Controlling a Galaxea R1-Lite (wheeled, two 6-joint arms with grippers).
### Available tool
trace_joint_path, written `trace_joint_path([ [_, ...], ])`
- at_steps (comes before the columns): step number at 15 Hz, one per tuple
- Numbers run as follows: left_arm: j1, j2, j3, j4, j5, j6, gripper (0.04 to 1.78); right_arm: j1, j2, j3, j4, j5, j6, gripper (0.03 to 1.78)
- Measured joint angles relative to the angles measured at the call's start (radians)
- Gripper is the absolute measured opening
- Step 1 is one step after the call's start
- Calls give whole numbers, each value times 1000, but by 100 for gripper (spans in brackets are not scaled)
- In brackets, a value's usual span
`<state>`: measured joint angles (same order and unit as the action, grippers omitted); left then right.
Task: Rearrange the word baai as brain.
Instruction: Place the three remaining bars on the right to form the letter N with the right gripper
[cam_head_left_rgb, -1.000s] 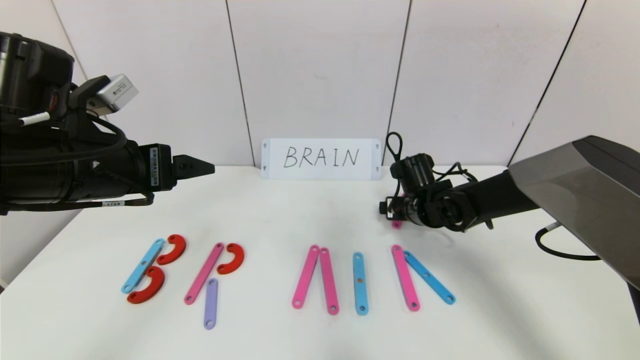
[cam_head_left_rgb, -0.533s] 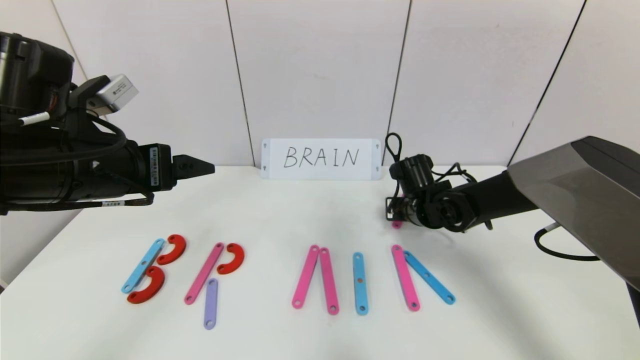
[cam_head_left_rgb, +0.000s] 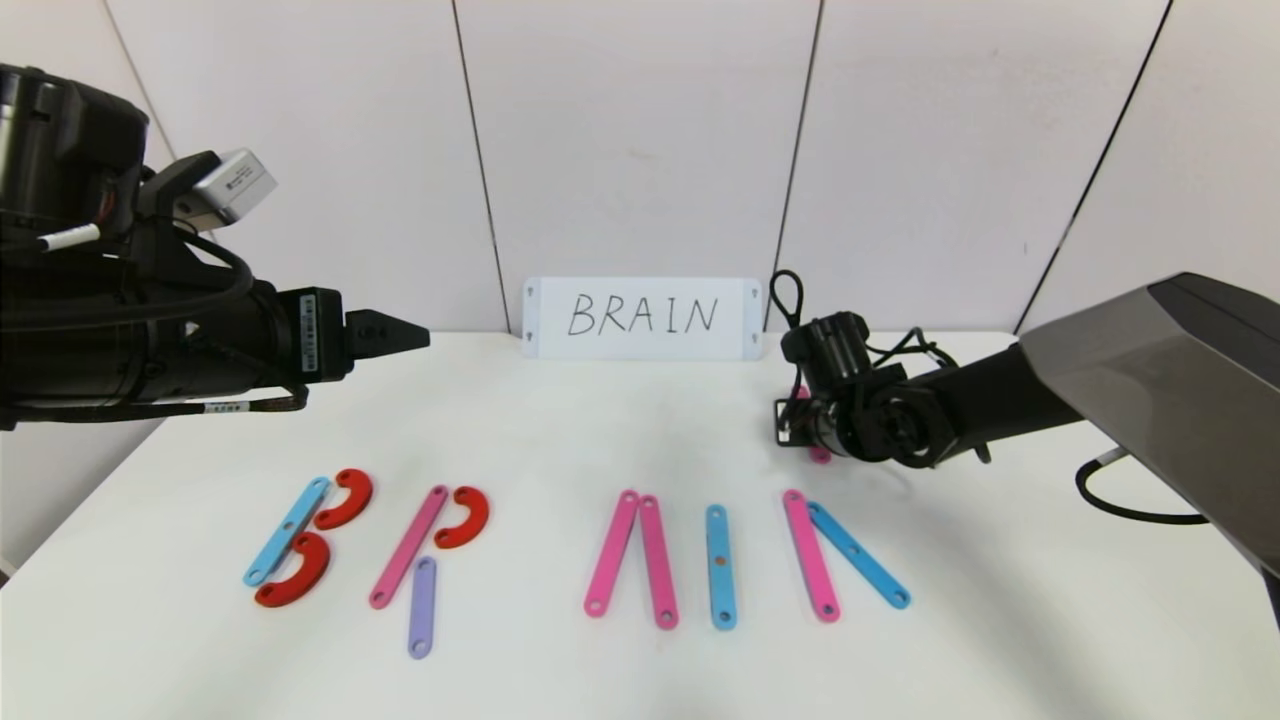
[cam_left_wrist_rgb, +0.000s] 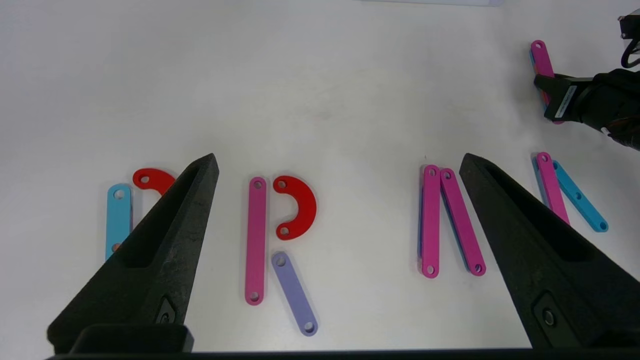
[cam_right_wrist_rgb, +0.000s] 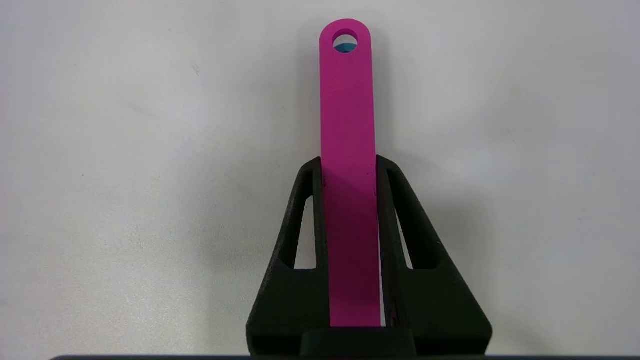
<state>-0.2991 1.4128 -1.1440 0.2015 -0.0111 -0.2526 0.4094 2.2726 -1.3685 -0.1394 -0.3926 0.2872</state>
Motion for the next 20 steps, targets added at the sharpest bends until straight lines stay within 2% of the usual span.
trace_joint_path([
  [3, 0, 0, 1, 0, 0, 0, 169, -12, -12, 3, 7, 0, -5, 30],
  [6, 0, 0, 1, 0, 0, 0, 169, -43, -66, 9, 29, 0, -43, 30],
  [9, 0, 0, 1, 0, -1, 0, 169, -87, -149, 12, 157, 3, -44, 30],
  [12, -1, -2, 3, 0, -1, 0, 169, -99, -260, 116, 190, 15, -44, 30],
  [15, -2, -6, 3, 0, -1, 0, 169, -83, -397, 282, 184, 25, -39, 30],
  [17, -1, -10, 4, 0, -1, 0, 169, -70, -499, 404, 172, 66, -36, 30],
  [20, -2, -10, 4, 0, -1, 0, 169, -56, -596, 549, 92, 171, -7, 30],
])
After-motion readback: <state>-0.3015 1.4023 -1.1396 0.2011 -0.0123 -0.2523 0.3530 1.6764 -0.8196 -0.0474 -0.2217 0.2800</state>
